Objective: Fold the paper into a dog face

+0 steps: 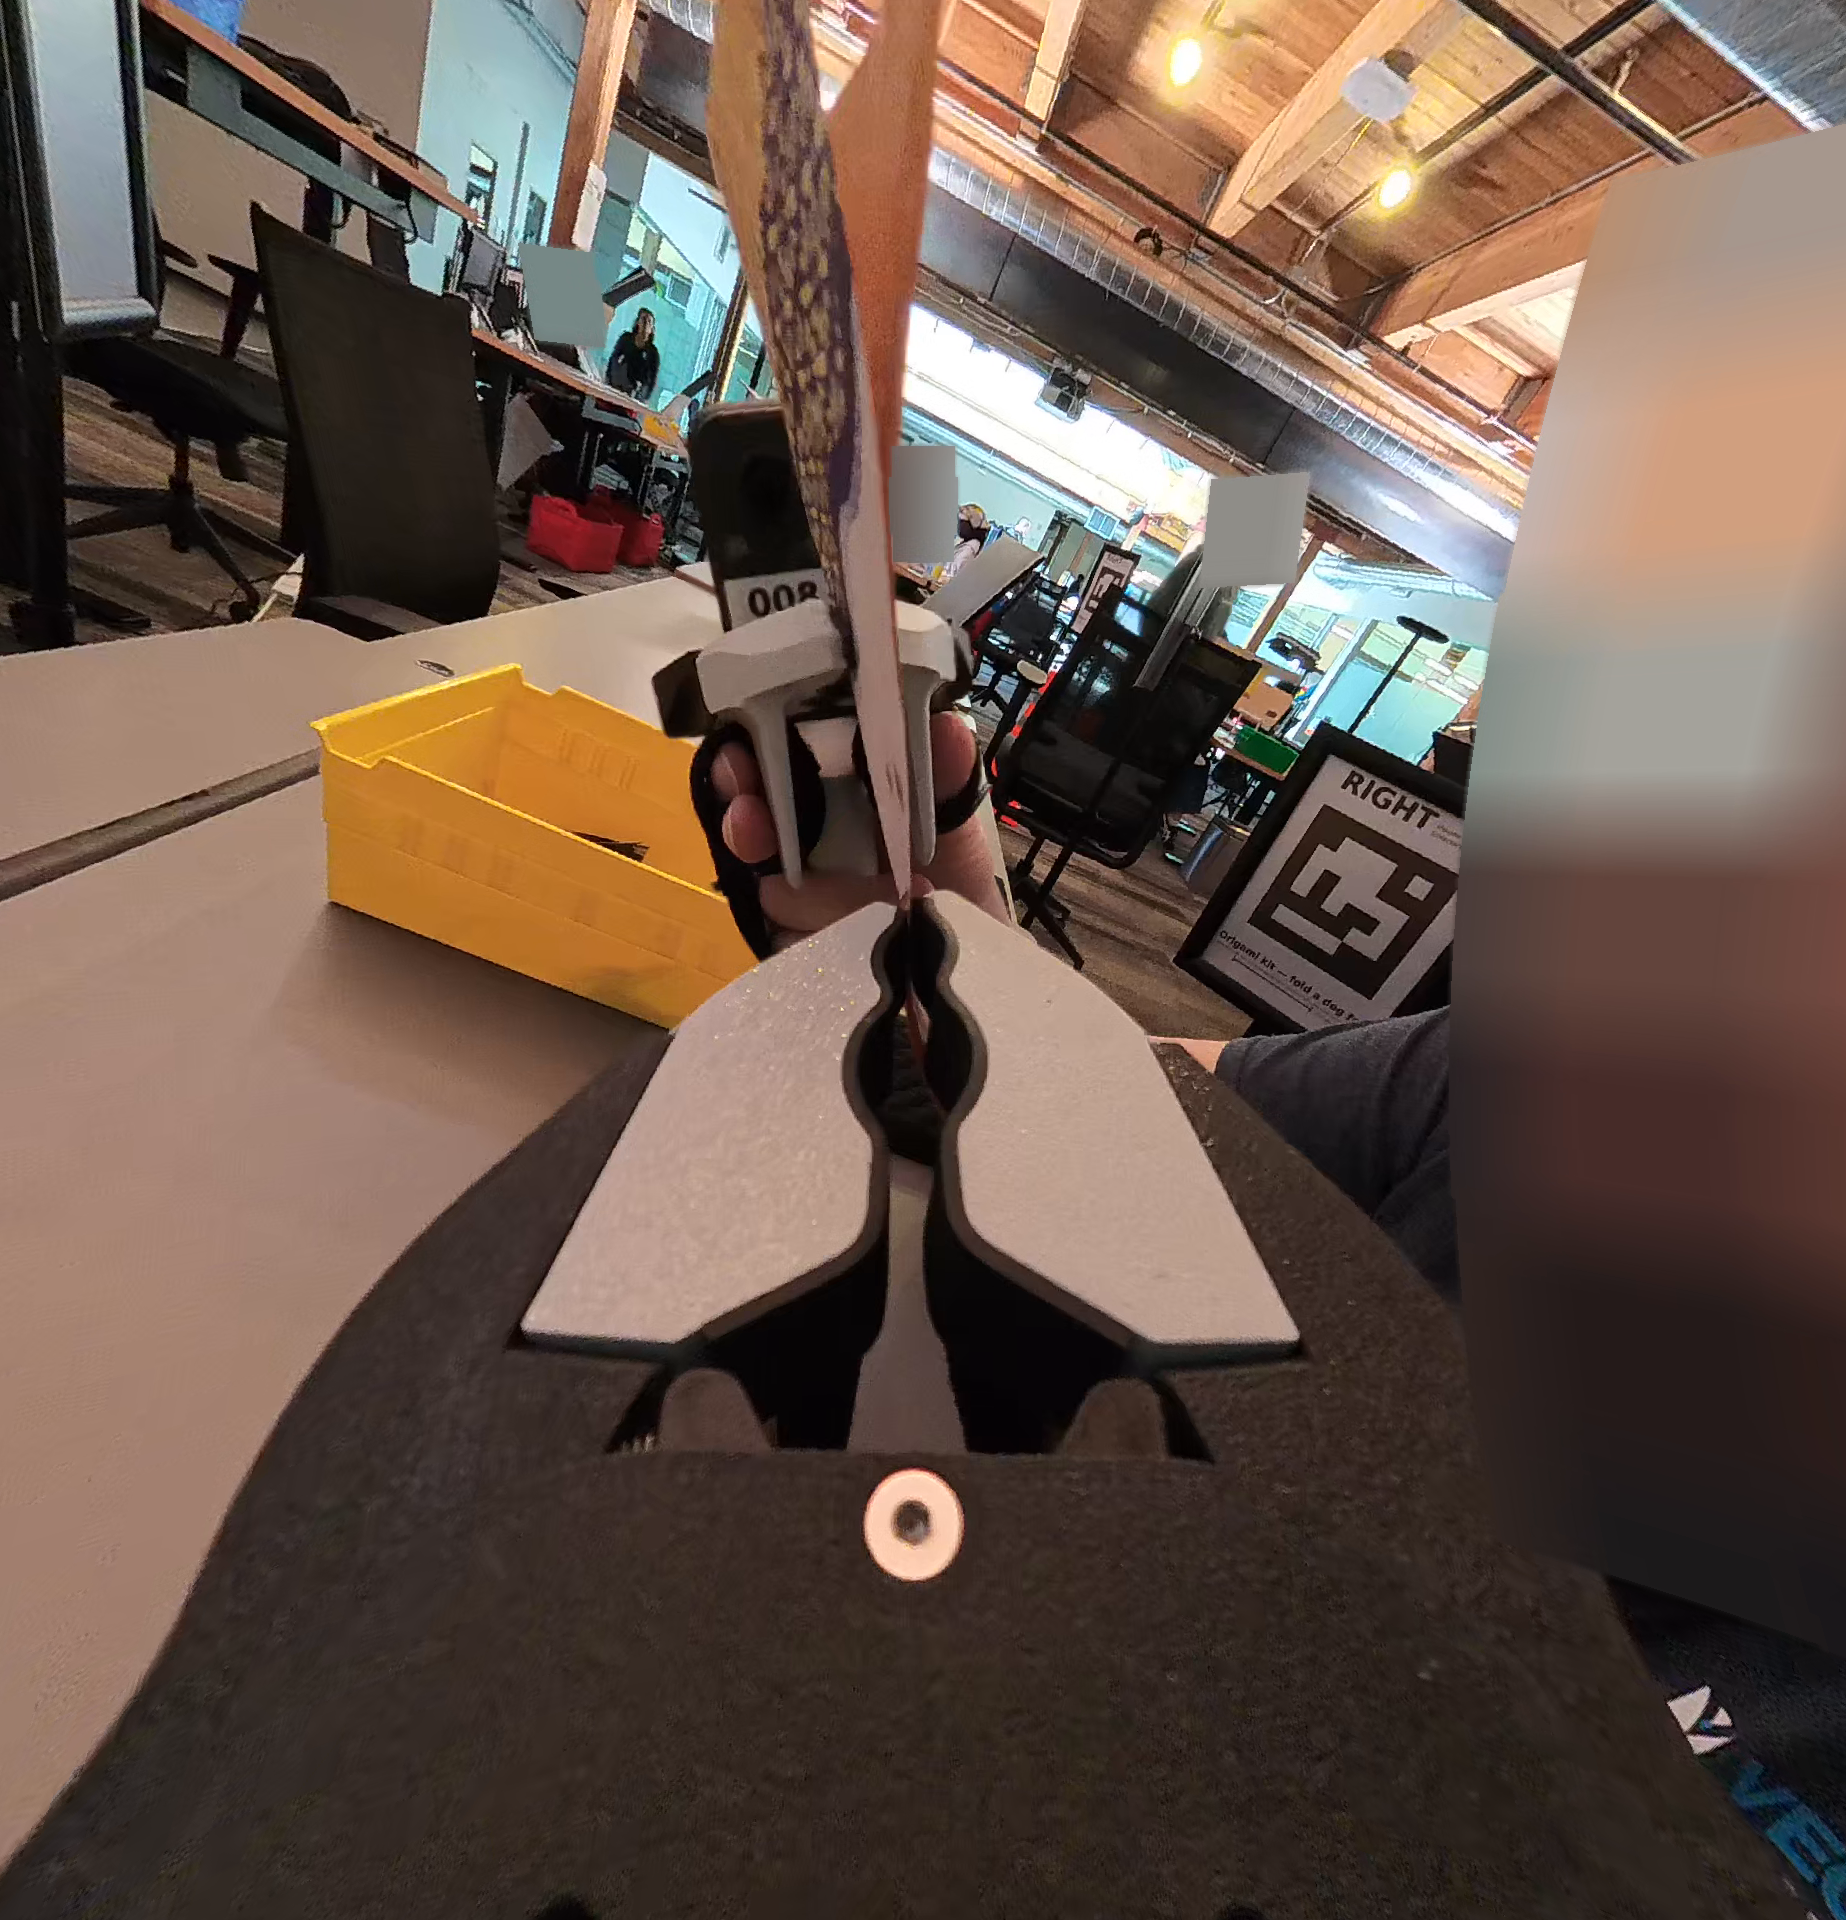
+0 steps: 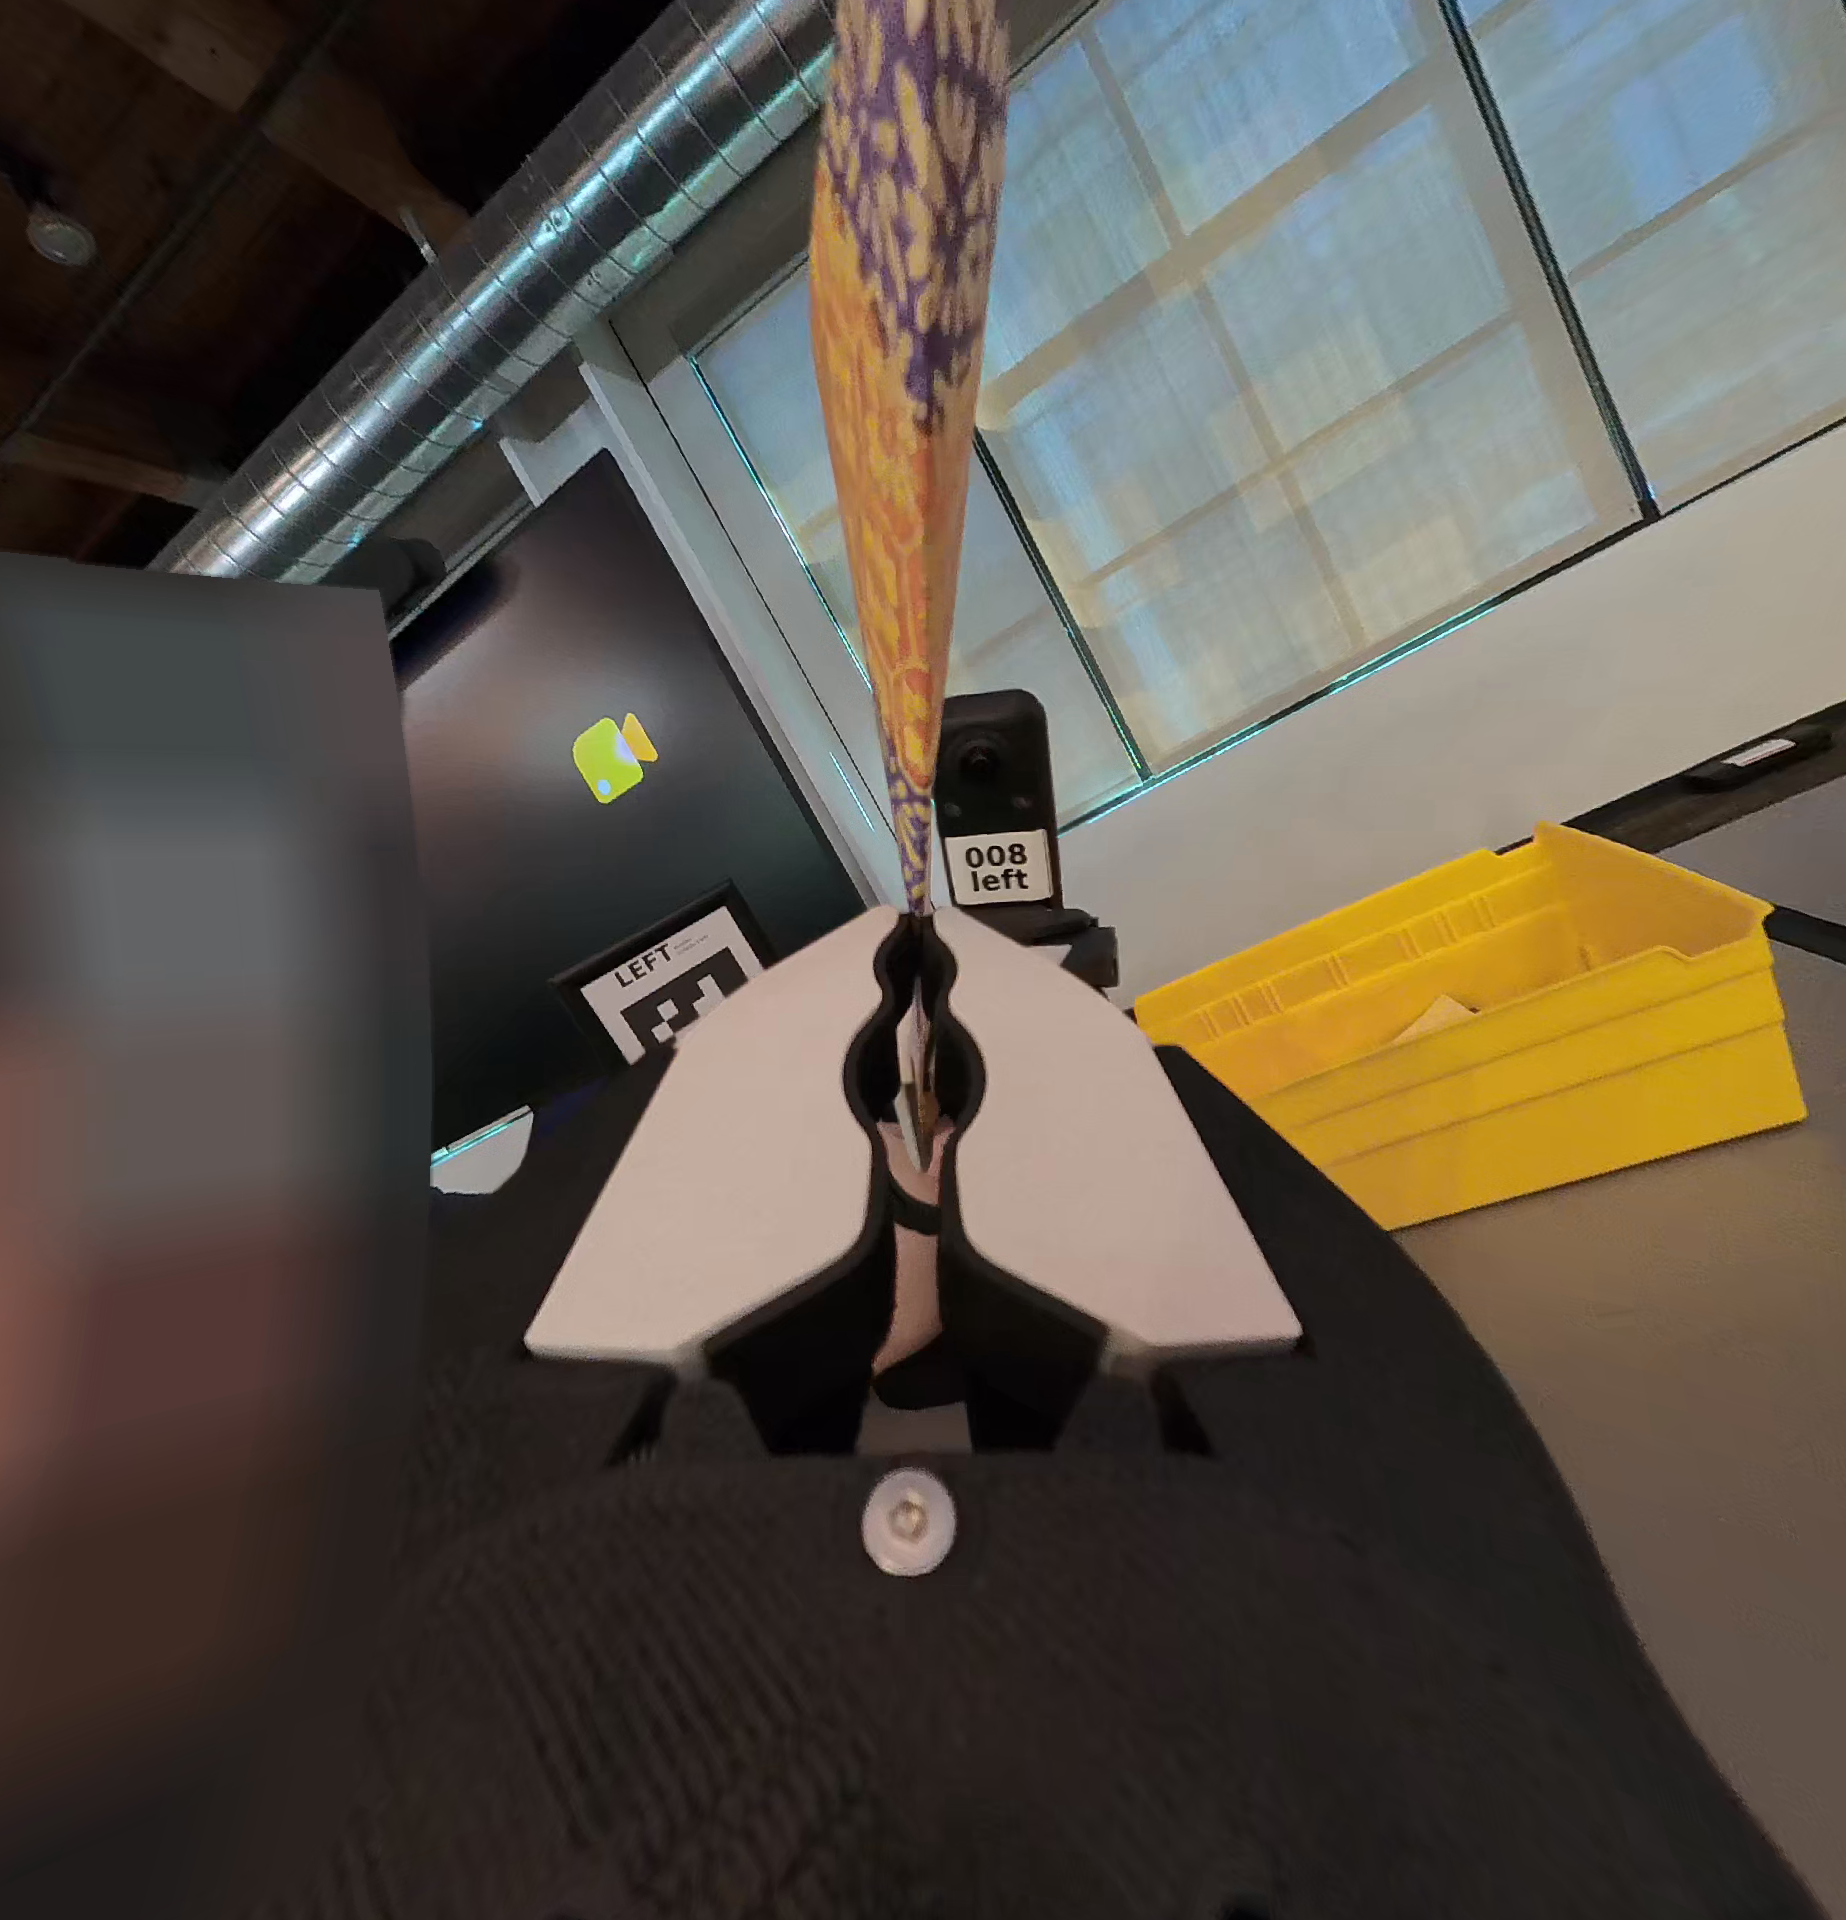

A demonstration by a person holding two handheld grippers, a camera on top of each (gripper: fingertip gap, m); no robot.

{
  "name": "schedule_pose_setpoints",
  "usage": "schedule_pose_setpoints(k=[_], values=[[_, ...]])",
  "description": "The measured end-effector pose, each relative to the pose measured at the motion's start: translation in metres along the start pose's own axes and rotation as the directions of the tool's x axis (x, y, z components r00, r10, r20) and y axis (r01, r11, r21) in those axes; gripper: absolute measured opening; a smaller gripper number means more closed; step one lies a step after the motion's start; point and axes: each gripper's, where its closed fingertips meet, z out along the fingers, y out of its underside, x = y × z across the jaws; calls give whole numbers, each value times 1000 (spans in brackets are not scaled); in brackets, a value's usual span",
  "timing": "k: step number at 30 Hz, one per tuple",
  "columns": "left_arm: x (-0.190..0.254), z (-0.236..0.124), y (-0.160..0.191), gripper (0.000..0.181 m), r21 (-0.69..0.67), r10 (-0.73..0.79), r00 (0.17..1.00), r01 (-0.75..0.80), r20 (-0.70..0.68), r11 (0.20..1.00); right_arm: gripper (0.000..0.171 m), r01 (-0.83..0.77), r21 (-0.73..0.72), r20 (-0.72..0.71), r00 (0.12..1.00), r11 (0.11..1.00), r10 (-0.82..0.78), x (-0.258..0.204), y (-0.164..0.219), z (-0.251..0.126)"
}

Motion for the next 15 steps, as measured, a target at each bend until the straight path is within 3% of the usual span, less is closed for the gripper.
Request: schedule_pose_setpoints(k=[15], values=[[-3, 2, 5, 0, -27, -10, 1000, 10, 12, 1000, 1, 10, 14, -68, 998, 1000, -9, 2, -17, -15]])
